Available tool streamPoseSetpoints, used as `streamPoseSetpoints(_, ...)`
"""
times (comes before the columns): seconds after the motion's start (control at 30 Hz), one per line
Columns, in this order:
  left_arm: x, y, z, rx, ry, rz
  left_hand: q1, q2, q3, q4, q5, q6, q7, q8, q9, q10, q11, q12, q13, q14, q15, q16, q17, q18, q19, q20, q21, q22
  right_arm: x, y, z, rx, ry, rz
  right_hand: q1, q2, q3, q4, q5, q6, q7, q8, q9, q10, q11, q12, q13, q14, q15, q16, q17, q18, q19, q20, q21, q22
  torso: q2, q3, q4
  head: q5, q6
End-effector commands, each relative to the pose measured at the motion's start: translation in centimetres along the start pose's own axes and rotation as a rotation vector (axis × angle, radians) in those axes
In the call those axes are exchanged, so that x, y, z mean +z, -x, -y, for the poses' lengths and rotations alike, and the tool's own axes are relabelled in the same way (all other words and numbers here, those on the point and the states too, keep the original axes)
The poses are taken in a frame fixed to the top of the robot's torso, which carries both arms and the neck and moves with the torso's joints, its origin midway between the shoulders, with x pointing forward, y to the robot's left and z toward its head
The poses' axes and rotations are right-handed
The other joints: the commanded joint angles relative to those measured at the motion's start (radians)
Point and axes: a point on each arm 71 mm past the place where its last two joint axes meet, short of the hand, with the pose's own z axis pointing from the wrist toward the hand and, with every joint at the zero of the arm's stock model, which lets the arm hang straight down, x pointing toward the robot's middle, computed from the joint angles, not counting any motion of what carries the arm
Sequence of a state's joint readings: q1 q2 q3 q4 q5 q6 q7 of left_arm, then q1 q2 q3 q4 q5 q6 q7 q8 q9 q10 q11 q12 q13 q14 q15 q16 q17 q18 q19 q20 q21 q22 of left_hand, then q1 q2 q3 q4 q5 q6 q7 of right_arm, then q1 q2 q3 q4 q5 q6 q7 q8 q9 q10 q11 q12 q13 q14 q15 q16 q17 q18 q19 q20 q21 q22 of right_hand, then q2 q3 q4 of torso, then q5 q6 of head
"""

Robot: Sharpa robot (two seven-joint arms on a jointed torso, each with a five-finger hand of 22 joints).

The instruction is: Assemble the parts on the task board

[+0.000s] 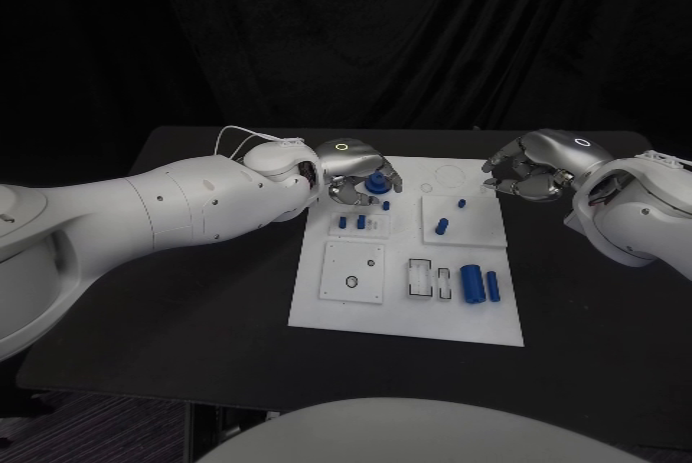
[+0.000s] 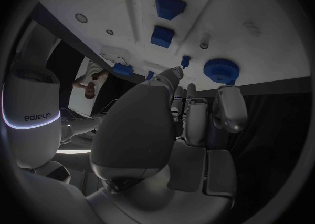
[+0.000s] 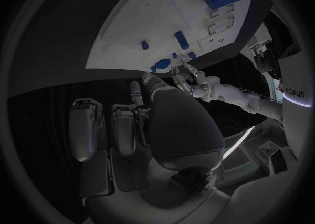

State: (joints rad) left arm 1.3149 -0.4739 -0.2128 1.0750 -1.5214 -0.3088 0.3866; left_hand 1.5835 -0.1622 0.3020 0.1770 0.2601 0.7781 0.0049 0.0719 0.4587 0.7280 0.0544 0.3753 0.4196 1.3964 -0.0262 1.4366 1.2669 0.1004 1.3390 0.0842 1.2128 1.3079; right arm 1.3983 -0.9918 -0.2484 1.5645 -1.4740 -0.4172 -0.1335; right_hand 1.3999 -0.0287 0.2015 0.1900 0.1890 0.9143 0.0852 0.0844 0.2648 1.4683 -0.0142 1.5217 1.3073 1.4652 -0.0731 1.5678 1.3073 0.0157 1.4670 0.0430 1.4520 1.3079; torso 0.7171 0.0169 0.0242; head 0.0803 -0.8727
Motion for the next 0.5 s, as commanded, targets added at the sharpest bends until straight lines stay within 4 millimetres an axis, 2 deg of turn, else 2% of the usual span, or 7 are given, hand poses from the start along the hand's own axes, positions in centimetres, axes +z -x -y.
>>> streamPoseSetpoints(0.03,0.34,-0.35,0.27,-0.004,0.007,-0.041,-0.015,0.001,-0.009,0.001,-0.002,0.015,0.002,-0.001,-0.008,0.022,0.001,0.016,0.007,0.005,0.005,0.004,-0.001,-0.019,0.007,0.004,0.003,0.154,-0.04,0.13,-0.13,0.003,0.009,0.025,-0.001,0.012,-0.001,-0.007,0.004,0.009,0.000,-0.002,-0.001,0.055,0.005,0.002,0.200,0.106,0.005,0.003,0.263,0.014,0.039,0.002,0.004,0.223,0.001,0.0011,-0.0030,0.004,0.000)
streamPoseSetpoints(0.17,0.57,-0.44,0.39,0.002,0.009,-0.053,-0.017,0.001,-0.012,-0.002,-0.001,0.022,0.003,-0.002,-0.019,0.039,0.002,0.037,0.023,0.006,0.006,0.005,0.001,-0.019,0.009,0.005,0.005,0.155,-0.02,0.12,-0.18,0.004,0.010,0.025,-0.001,0.012,-0.001,-0.007,0.004,0.009,0.000,-0.002,-0.001,0.055,0.005,0.002,0.200,0.106,0.005,0.003,0.263,0.014,0.039,0.002,0.004,0.223,0.000,0.0020,-0.0019,0.002,0.000)
streamPoseSetpoints(0.5,1.01,-0.65,0.69,0.046,0.006,-0.083,-0.027,0.001,-0.017,0.001,-0.004,0.026,0.000,-0.001,-0.025,0.033,0.002,0.042,0.031,0.001,0.007,0.001,-0.007,-0.017,0.005,0.007,-0.002,0.152,0.01,0.11,-0.21,0.004,0.010,0.024,-0.001,0.012,-0.001,-0.007,0.004,0.009,0.000,-0.002,-0.001,0.055,0.005,0.002,0.200,0.106,0.005,0.003,0.263,0.014,0.039,0.002,0.004,0.223,-0.001,0.0023,0.0002,-0.002,0.000)
